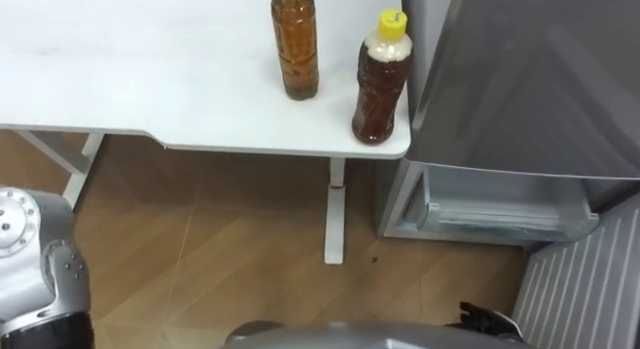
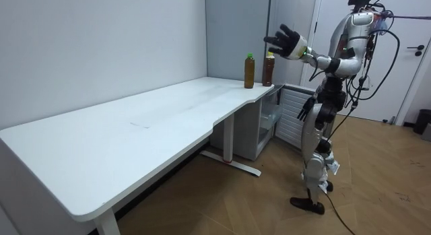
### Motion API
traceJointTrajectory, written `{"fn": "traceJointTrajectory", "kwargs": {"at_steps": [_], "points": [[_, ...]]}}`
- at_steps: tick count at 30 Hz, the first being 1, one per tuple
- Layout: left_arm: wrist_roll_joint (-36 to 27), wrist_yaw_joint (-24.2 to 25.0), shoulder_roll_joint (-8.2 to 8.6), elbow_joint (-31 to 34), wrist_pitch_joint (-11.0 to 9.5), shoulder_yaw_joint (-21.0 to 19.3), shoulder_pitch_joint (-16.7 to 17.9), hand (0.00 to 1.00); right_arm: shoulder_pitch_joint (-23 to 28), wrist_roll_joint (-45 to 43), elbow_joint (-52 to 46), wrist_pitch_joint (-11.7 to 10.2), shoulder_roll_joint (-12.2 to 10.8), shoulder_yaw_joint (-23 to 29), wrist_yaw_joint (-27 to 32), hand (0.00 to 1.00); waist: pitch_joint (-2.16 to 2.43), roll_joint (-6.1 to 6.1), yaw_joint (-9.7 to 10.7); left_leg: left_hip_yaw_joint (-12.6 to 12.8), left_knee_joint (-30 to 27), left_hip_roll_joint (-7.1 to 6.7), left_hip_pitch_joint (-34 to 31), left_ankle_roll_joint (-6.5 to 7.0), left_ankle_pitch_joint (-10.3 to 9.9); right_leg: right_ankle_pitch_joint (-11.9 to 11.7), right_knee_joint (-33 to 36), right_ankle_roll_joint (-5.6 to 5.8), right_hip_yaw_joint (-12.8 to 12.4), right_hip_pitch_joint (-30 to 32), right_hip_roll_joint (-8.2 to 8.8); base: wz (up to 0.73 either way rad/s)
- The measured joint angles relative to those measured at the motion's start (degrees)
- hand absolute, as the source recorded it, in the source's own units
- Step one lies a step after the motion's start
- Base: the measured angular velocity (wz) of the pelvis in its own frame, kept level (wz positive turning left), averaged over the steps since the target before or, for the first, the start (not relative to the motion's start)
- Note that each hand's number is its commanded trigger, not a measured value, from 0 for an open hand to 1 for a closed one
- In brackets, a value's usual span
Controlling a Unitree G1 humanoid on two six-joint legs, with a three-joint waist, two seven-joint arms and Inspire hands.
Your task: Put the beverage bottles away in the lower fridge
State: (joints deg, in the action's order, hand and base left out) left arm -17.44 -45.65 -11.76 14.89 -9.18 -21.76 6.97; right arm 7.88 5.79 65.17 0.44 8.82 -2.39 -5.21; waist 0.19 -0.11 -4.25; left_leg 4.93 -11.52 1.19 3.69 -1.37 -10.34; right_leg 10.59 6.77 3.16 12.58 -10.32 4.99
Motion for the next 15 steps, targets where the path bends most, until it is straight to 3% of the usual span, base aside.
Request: {"fn": "traceJointTrajectory", "kwargs": {"at_steps": [8,15], "points": [[0.2,12.6,-0.02,7.3,0.0,4.2,0.0,0.0,-1.3,0.4,2.3,-1.7,0.1,1.0,-1.7,0.0,-0.6,-0.13,1.7,-0.3,-0.1,0.0,-0.4,0.02,0.0,0.0,0.0,0.01,0.1,0.2,-0.01,0.01],[0.1,23.9,-0.08,8.6,0.0,9.6,-1.7,0.0,-3.1,-0.9,4.0,-2.9,0.1,1.0,-2.6,0.0,-0.53,-0.04,3.8,-0.3,-0.1,0.01,-1.1,0.03,0.0,0.0,0.0,0.01,-0.2,1.0,-0.05,-0.01]]}}
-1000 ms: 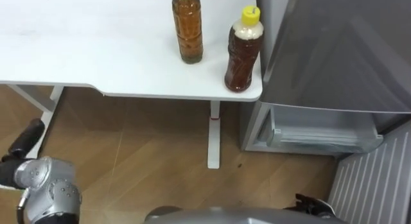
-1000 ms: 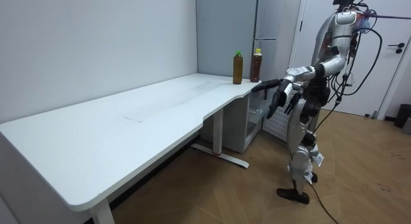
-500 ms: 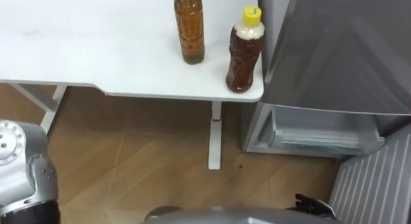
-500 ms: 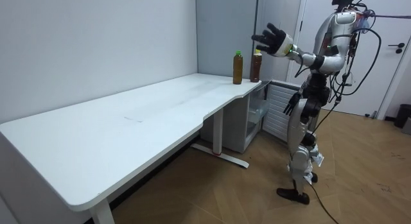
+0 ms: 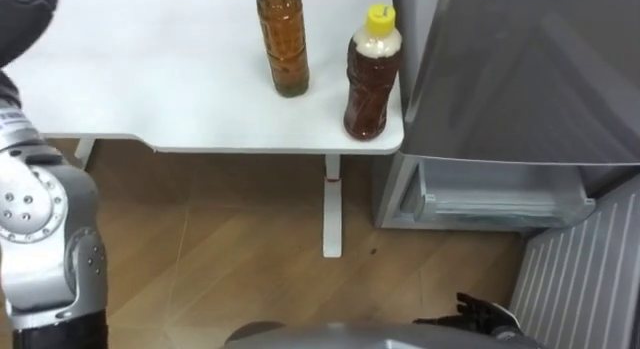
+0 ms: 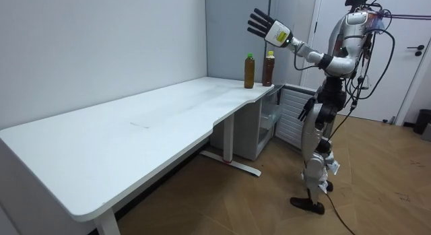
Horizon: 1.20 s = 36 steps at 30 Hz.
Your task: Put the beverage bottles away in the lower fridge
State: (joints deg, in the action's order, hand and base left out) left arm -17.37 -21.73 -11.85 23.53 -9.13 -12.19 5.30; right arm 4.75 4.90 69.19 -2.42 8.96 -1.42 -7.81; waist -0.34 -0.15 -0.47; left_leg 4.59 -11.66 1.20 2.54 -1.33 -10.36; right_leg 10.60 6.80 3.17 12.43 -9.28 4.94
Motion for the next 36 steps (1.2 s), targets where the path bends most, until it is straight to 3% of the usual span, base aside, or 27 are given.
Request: {"fn": "traceJointTrajectory", "kwargs": {"at_steps": [6,8,13,17,36], "points": [[-0.2,9.1,0.08,1.2,0.7,6.2,-4.0,0.0,-1.3,0.3,2.0,0.0,0.1,-0.1,-1.2,0.0,-0.07,0.09,1.3,0.1,0.0,-0.01,0.1,0.0,0.0,0.0,0.3,-0.01,-0.8,0.1,0.01,-0.03],[-0.7,12.9,0.12,1.3,2.1,8.3,-4.5,0.0,-1.5,0.2,2.1,0.0,0.1,-0.1,-1.2,0.0,-0.08,-0.03,2.1,0.1,0.0,-0.01,0.2,0.0,0.0,0.0,0.3,-0.01,-1.0,0.2,0.01,0.0],[-1.2,19.2,0.12,1.3,4.2,10.2,-4.5,0.0,-1.7,0.2,2.0,0.0,0.0,0.3,-1.3,0.0,-0.08,-0.33,3.4,0.1,0.1,0.03,0.2,0.0,0.0,0.0,0.5,-0.01,-1.2,0.3,-0.03,-0.01],[-1.2,23.2,0.13,1.2,4.3,10.2,-4.5,0.0,-1.9,0.3,2.1,0.0,0.0,0.5,-1.6,0.0,-0.07,-0.51,3.6,0.1,0.2,0.08,0.8,0.01,0.0,0.0,0.9,-0.01,-1.3,0.3,-0.07,-0.04],[-1.2,30.9,0.19,1.2,5.5,10.1,-4.4,0.0,-3.4,0.2,4.6,0.0,0.0,0.7,-1.8,0.0,0.1,0.1,3.5,0.5,0.2,0.07,1.1,0.01,0.0,0.0,0.9,0.02,-2.1,0.3,-0.06,-0.01]]}}
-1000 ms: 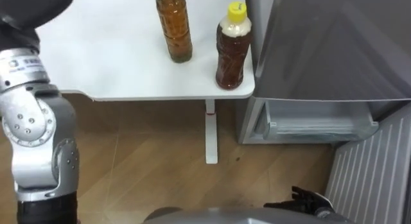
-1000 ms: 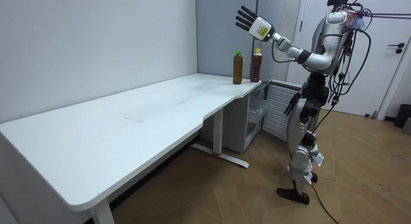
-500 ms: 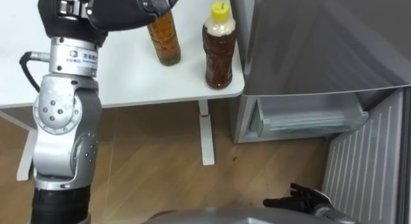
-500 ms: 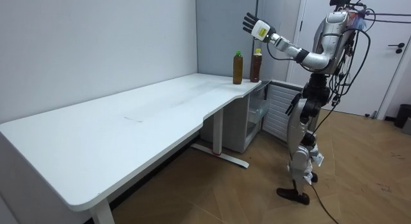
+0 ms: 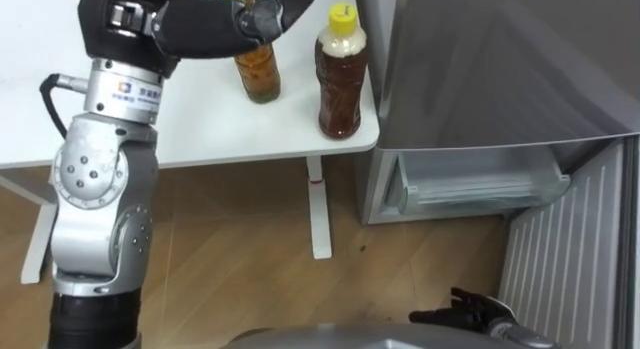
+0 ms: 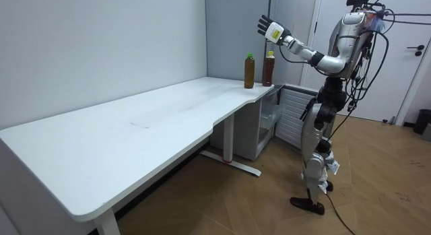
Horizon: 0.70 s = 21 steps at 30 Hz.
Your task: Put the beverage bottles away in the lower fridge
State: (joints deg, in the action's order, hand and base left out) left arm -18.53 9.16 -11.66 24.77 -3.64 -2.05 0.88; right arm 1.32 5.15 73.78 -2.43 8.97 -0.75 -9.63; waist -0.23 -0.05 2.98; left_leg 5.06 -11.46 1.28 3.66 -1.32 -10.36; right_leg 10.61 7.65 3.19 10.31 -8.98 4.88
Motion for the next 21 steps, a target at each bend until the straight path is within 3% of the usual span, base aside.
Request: {"fn": "traceJointTrajectory", "kwargs": {"at_steps": [11,21], "points": [[0.0,2.1,0.04,-1.3,3.5,2.4,0.7,0.0,0.0,1.3,0.0,0.6,0.0,-0.2,0.3,0.0,0.06,-0.13,0.0,0.5,0.1,0.01,-0.1,0.0,0.0,0.0,0.0,0.0,-0.6,0.4,-0.02,-0.01],[0.0,4.1,-0.04,-4.6,4.5,5.3,2.0,0.0,-0.1,1.2,-0.4,1.1,0.2,-0.5,0.7,0.0,0.07,-0.17,0.2,0.6,0.2,0.04,-0.1,0.01,0.0,0.0,0.2,-0.01,-0.7,0.1,-0.02,0.0]]}}
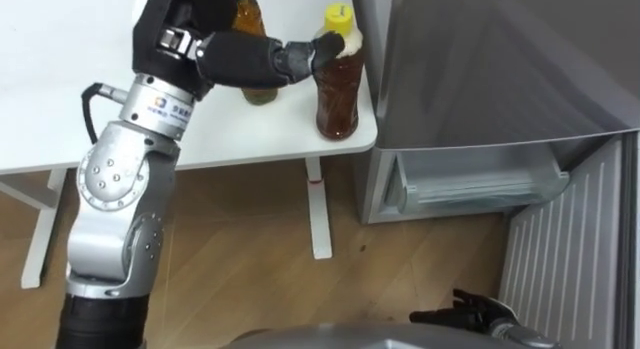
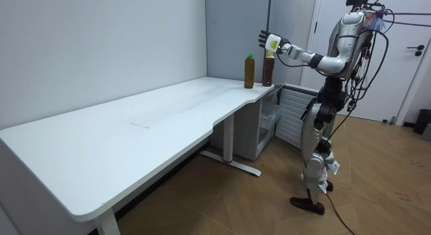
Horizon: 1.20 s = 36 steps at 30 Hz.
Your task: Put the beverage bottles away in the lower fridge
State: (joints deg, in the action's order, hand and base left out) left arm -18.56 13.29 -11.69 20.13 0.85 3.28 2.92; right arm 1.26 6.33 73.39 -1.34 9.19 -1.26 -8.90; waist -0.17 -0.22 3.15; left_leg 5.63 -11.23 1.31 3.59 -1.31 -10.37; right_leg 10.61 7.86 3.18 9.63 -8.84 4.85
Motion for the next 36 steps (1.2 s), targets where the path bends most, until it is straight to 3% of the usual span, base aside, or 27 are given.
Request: {"fn": "traceJointTrajectory", "kwargs": {"at_steps": [4,15,36], "points": [[0.1,1.2,-0.1,-0.6,1.6,1.5,1.2,0.0,-0.1,0.0,-0.2,0.1,0.0,-0.2,-0.1,0.0,-0.06,0.22,0.2,0.0,-0.2,0.03,-0.5,0.03,0.0,0.0,0.1,-0.01,-0.1,0.8,-0.02,0.0],[0.3,5.0,-0.29,-4.0,2.9,1.6,1.2,0.0,0.3,-0.4,-2.3,0.9,0.0,-0.2,-0.8,0.0,-0.01,0.29,1.2,0.0,-0.4,0.05,-1.0,0.03,0.0,0.0,0.4,-0.02,-0.2,1.4,-0.02,0.0],[0.3,7.7,-0.29,-5.0,2.9,1.4,1.2,0.0,0.5,-0.4,-2.8,1.5,0.3,-0.1,-2.6,0.0,-0.05,0.66,1.0,0.2,-0.4,0.1,-0.9,0.2,-0.1,0.0,0.9,-0.06,-1.2,1.9,-0.08,-0.02]]}}
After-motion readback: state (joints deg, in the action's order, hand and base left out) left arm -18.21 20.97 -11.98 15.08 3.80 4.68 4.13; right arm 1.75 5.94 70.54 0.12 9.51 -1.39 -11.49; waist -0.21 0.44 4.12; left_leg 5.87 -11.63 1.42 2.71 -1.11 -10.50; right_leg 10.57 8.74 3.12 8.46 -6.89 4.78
